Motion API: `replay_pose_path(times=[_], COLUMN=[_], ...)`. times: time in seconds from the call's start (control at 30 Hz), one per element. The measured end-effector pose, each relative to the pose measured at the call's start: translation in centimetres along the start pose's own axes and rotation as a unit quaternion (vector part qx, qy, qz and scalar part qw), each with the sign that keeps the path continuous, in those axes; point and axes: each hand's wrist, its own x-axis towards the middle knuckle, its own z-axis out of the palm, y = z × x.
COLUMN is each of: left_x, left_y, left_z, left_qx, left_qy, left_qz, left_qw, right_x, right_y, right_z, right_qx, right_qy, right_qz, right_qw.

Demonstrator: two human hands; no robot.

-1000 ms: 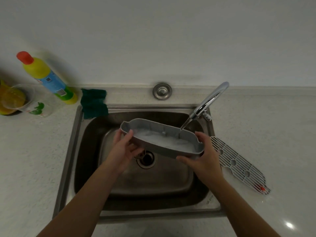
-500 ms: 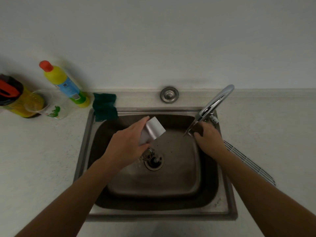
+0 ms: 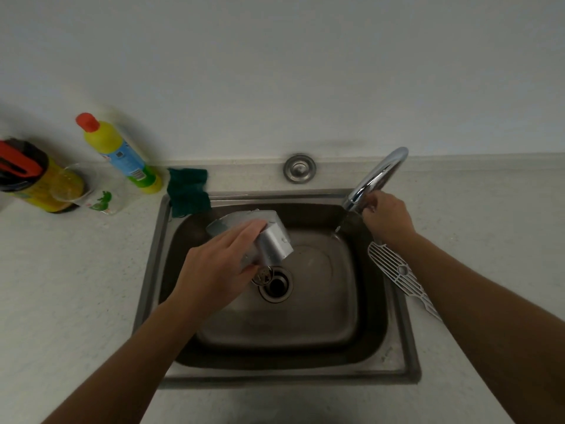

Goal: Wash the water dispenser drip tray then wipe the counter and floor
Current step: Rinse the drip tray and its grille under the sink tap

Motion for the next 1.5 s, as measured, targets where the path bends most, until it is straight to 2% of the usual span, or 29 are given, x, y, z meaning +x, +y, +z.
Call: replay_pose_path(times=[0.07, 0.13, 0.2, 0.27, 0.37, 0.5, 0.6, 0.77, 0.87, 0.93, 1.0, 1.07, 1.17, 1.27, 1.33, 1.43, 1.5], left_x=[-0.3, -0.7, -1.4, -2.0, -2.8, -4.0, -5.3, -6.5, -8.1, -9.5, -10.9, -12.4, -15.3, -17.5, -18.2, -18.8, -19.1], left_y=[0.4, 0.7, 0.9, 1.3, 1.9, 1.8, 1.5, 1.2, -0.3, -1.8, -3.8, -6.0, -8.9, -11.1, -12.4, -14.6, -16.0], left_z=[-0.2, -0.3, -0.4, -0.4, -0.2, -1.0, -1.5, -2.7, -3.9, -4.7, -5.7, -6.3, -6.4, -5.8, -5.4, -4.6, -4.1], left_qx=[-0.013, -0.022, -0.040, -0.061, -0.065, -0.130, -0.177, -0.209, -0.291, -0.378, -0.462, -0.503, -0.529, -0.538, -0.538, -0.527, -0.520], left_qy=[-0.006, -0.015, -0.005, 0.000, -0.021, -0.010, 0.023, 0.106, 0.164, 0.234, 0.307, 0.345, 0.386, 0.427, 0.447, 0.461, 0.460], left_qz=[-0.022, -0.047, -0.074, -0.091, -0.105, -0.177, -0.244, -0.332, -0.424, -0.475, -0.508, -0.520, -0.531, -0.548, -0.557, -0.574, -0.578], left_qw=[1.000, 0.999, 0.996, 0.994, 0.992, 0.976, 0.953, 0.914, 0.842, 0.760, 0.659, 0.597, 0.538, 0.477, 0.447, 0.424, 0.429], right_x=[-0.9, -2.3, -3.8, -5.1, -5.9, -6.2, -6.3, -5.8, -6.5, -7.2, -8.0, -9.2, -11.6, -13.8, -14.9, -16.2, -16.8], right_y=[0.2, 0.9, 2.0, 3.2, 4.1, 4.1, 2.9, -1.7, -4.6, -5.9, -6.6, -6.6, -6.0, -4.9, -4.6, -4.8, -5.4], right_z=[0.2, 0.5, 0.7, 1.0, 1.2, 0.3, -0.7, -3.2, -4.5, -4.8, -4.2, -2.8, 0.4, 3.9, 5.6, 7.5, 8.2], right_qx=[-0.023, -0.069, -0.162, -0.253, -0.330, -0.337, -0.360, -0.312, -0.221, -0.114, -0.017, 0.049, 0.167, 0.302, 0.377, 0.439, 0.465], right_qy=[-0.034, -0.108, -0.188, -0.225, -0.215, -0.210, -0.197, -0.221, -0.194, -0.172, -0.140, -0.073, 0.003, -0.021, -0.034, -0.033, -0.031], right_qz=[-0.022, -0.040, -0.053, -0.063, -0.103, -0.127, -0.171, -0.194, -0.205, -0.189, -0.164, -0.138, -0.066, 0.055, 0.125, 0.194, 0.216], right_qw=[0.999, 0.991, 0.967, 0.939, 0.913, 0.909, 0.896, 0.903, 0.934, 0.960, 0.976, 0.987, 0.984, 0.951, 0.917, 0.877, 0.858])
